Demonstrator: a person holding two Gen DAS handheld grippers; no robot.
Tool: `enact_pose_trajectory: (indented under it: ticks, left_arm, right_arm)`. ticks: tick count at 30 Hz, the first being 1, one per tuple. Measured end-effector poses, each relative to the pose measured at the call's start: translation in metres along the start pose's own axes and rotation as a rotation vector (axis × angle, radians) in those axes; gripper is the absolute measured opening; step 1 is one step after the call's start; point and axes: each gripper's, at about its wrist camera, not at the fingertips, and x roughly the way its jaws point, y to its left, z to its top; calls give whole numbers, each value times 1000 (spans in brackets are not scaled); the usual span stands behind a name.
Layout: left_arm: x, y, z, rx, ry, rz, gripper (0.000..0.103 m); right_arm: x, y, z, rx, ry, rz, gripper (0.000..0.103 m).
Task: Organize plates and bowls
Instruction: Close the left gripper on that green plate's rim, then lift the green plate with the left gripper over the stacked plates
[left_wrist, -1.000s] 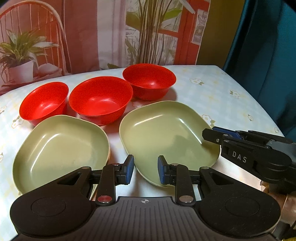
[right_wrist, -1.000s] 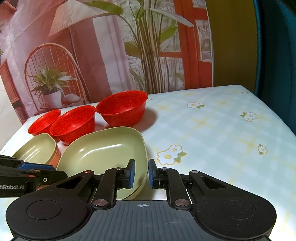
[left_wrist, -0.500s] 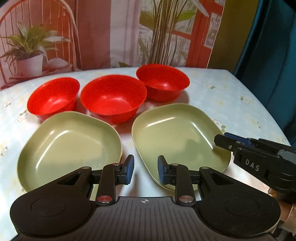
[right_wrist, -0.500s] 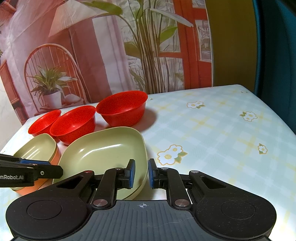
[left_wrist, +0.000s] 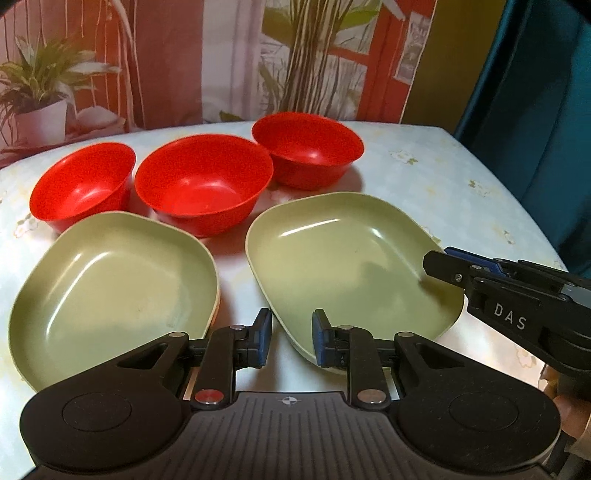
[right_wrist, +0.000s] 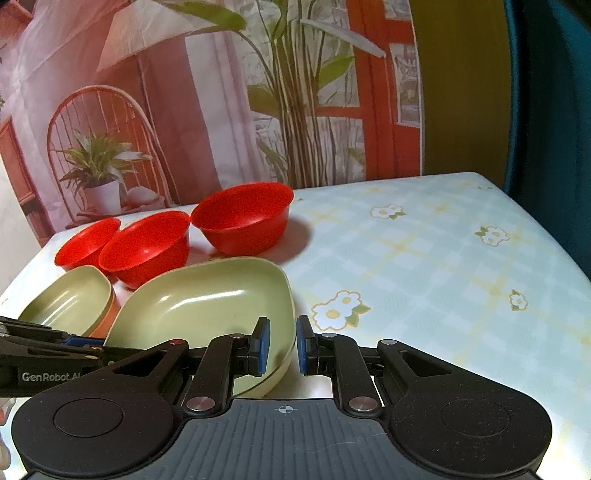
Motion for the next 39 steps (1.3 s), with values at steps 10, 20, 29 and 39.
enact_pose_trajectory:
  ticks: [10,20,29,39]
  left_arm:
    - [-23,-5,1,24,-55,-21,25]
    - [-51,7,3,-10,-126,-47,25]
    - [-78,31,-6,-41,-174,-50,25]
    - [-99,73,-18,-99,-188,-7,25]
  right_arm:
    - [-21,0,8,7,-29,-6,15]
    - [-46,11,21,14,-48,23,15]
    - [-64,42,28,-27,-55,55,15]
    - [-65,95,24,-119,-15,120,15]
